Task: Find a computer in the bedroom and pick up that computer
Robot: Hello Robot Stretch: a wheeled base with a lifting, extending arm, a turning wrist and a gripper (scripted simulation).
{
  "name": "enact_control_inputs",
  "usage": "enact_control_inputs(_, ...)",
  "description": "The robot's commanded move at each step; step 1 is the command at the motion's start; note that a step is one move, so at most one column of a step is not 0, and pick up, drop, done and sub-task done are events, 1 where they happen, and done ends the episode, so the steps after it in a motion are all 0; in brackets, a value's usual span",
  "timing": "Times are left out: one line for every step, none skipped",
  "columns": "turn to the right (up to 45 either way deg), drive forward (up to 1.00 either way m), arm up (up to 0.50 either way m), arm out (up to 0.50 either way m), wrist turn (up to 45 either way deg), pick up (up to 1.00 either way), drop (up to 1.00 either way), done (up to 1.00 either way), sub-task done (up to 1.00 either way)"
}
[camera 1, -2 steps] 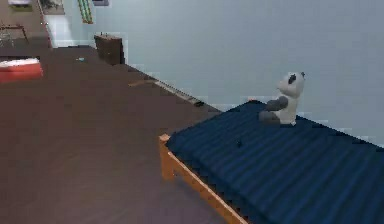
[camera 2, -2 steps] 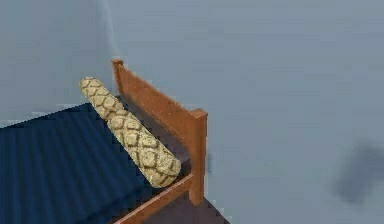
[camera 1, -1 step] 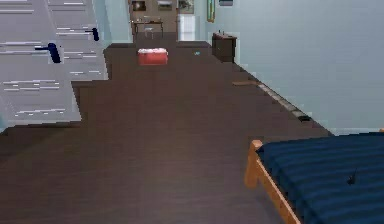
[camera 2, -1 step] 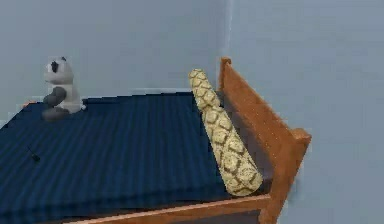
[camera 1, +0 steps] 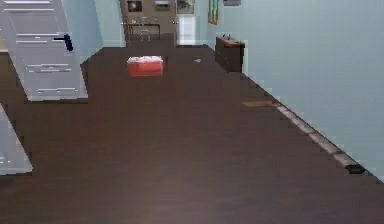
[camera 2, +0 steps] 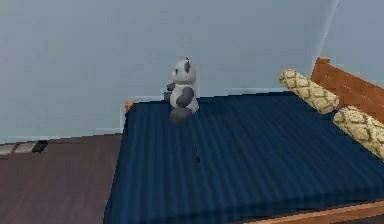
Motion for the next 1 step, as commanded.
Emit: enact_control_inputs(0.0,1.0,0.0,0.0,0.0,0.0,0.0,0.0,0.0)
